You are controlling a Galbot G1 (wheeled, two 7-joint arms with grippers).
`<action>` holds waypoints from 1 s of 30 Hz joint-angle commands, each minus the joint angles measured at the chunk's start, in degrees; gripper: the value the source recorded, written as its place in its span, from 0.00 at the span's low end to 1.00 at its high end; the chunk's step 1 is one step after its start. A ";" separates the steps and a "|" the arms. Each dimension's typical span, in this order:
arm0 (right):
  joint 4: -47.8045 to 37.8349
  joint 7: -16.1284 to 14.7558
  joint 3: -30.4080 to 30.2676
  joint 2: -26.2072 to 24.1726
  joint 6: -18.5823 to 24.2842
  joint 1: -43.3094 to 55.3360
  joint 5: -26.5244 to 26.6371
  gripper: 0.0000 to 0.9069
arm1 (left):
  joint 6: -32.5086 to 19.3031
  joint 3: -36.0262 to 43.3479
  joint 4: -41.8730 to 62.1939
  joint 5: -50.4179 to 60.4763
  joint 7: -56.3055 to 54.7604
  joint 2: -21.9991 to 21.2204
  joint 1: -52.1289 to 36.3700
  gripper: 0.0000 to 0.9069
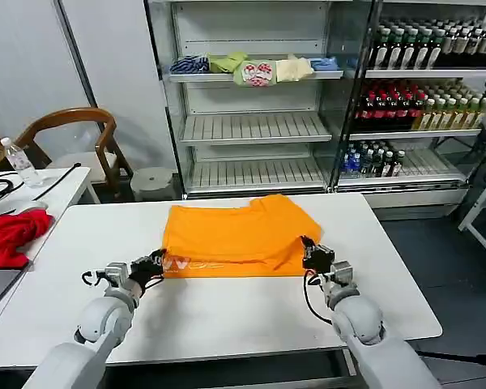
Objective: Fold and organize the clothes.
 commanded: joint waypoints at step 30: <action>6.45 1.25 6.36 -2.61 -8.30 -14.69 4.69 0.00 | 7.12 1.43 -6.12 0.71 -9.22 0.57 7.63 0.00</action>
